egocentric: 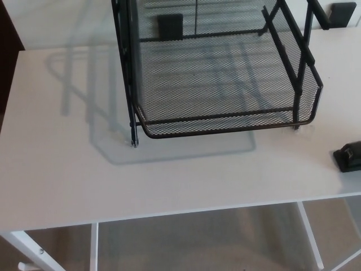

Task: The robot walks towards a desk on which a file tray is kept in the middle and a stapler is kept to its right. The robot lifts the stapler using its right hand and places it on the file tray.

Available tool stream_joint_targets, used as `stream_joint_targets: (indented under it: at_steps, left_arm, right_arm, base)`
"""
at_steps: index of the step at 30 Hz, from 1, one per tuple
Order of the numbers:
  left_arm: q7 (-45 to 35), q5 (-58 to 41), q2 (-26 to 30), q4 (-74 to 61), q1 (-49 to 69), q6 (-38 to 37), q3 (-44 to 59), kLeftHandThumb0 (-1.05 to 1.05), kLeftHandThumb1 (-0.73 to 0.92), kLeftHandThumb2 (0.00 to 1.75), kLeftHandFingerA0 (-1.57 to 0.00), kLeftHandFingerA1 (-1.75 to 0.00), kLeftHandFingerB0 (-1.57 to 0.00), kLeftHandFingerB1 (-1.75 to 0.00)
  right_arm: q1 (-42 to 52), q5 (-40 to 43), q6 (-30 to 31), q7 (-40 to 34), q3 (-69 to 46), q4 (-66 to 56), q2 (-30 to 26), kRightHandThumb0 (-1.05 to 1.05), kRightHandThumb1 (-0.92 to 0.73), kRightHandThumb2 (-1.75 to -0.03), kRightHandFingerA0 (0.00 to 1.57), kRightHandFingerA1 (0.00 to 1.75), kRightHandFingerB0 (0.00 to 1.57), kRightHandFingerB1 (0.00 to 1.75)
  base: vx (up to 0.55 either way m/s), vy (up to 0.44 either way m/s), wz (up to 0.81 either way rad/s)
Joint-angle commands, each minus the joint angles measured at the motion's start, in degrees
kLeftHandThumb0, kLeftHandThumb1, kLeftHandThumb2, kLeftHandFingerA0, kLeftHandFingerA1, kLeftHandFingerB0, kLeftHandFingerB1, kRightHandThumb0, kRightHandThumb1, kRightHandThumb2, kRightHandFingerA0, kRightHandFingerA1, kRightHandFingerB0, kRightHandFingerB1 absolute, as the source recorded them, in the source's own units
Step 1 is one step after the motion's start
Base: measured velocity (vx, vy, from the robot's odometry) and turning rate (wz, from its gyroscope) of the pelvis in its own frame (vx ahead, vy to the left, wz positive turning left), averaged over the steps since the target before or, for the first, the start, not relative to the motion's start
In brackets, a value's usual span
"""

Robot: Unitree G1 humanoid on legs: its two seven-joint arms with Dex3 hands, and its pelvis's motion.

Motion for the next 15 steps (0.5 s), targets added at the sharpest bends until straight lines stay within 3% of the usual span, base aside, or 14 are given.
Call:
stream_joint_targets:
  at_steps: [1, 2, 3, 10, 11, 12, 13, 14, 15]
  left_arm:
    - [0.46, 0.43, 0.61, 0.06, 0.09, -2.24, -0.69, -0.65, 0.86, 0.65, -0.27, -0.47, -0.21, -0.35]
    - [0.3, 0.66, 0.67, 0.04, 0.18, -2.45, -0.99, -0.68, 0.69, 0.95, -0.21, -0.53, -0.16, -0.46]
    - [0.21, 0.67, 0.69, -0.07, 0.24, -2.49, -1.08, -0.65, 0.85, 0.65, -0.26, -0.47, -0.2, -0.35]
    - [-0.09, 0.47, 0.62, 0.0, 0.32, -2.78, -1.33, -0.66, 0.86, 0.65, -0.25, -0.46, -0.19, -0.35]
    - [0.05, 0.68, 0.58, -0.08, 0.43, -2.98, -1.56, -0.68, 0.7, 0.96, -0.21, -0.53, -0.16, -0.46]
    - [0.16, 0.8, 0.58, -0.36, 0.55, -3.03, -1.76, -0.69, 0.7, 0.97, -0.22, -0.54, -0.17, -0.47]
    - [0.24, 0.86, 0.6, -0.72, 0.66, -2.98, -1.9, -0.69, 0.7, 0.97, -0.22, -0.54, -0.17, -0.47]
    - [0.39, 0.71, 0.56, -0.76, 0.63, -2.76, -1.89, -0.66, 0.87, 0.66, -0.27, -0.47, -0.21, -0.36]
    - [0.77, 0.4, 0.34, -0.08, 0.25, -2.91, -1.6, -0.68, 0.69, 0.97, -0.25, -0.55, -0.18, -0.47]
  right_arm:
    - [-4.41, -10.4, -9.02, -2.27, 3.29, 4.52, -0.66, -0.5, -0.59, -0.59, 0.18, 0.35, 0.17, 0.27]
    - [-4.91, -11.29, -9.64, -2.75, 3.67, 4.63, -0.71, -0.51, -0.6, -0.59, 0.18, 0.36, 0.17, 0.27]
    - [-5.32, -11.71, -9.94, -2.92, 3.84, 4.73, -0.63, -0.5, -0.6, -0.59, 0.19, 0.34, 0.18, 0.27]
    - [-6.09, -13.42, -11.13, -2.62, 3.16, 2.21, 0.23, -0.53, -0.62, -0.6, 0.23, 0.36, 0.22, 0.28]
    - [-5.95, -13.66, -11.55, -2.75, 2.99, 2.19, 0.25, -0.52, -0.62, -0.6, 0.24, 0.36, 0.22, 0.29]
    - [-5.86, -14.08, -12.08, -2.94, 2.82, 2.26, 0.34, -0.51, -0.61, -0.59, 0.26, 0.35, 0.23, 0.29]
    - [-5.85, -14.46, -12.51, -3.16, 2.8, 2.36, 0.42, -0.51, -0.61, -0.59, 0.26, 0.35, 0.23, 0.29]
    - [-5.7, -14.75, -13.57, -3.57, 2.68, 2.47, 0.63, -0.51, -0.61, -0.59, 0.28, 0.38, 0.25, 0.29]
    - [-5.63, -14.75, -14.95, -4.58, 2.2, 2.84, 0.88, -0.5, -0.6, -0.59, 0.31, 0.39, 0.27, 0.3]
  base:
    - [0.0, 0.0, 0.0]
    - [0.0, 0.0, 0.0]
    - [0.0, 0.0, 0.0]
    - [0.0, 0.0, 0.0]
    - [0.0, 0.0, 0.0]
    - [0.0, 0.0, 0.0]
    - [0.0, 0.0, 0.0]
    - [0.0, 0.0, 0.0]
    - [0.0, 0.0, 0.0]
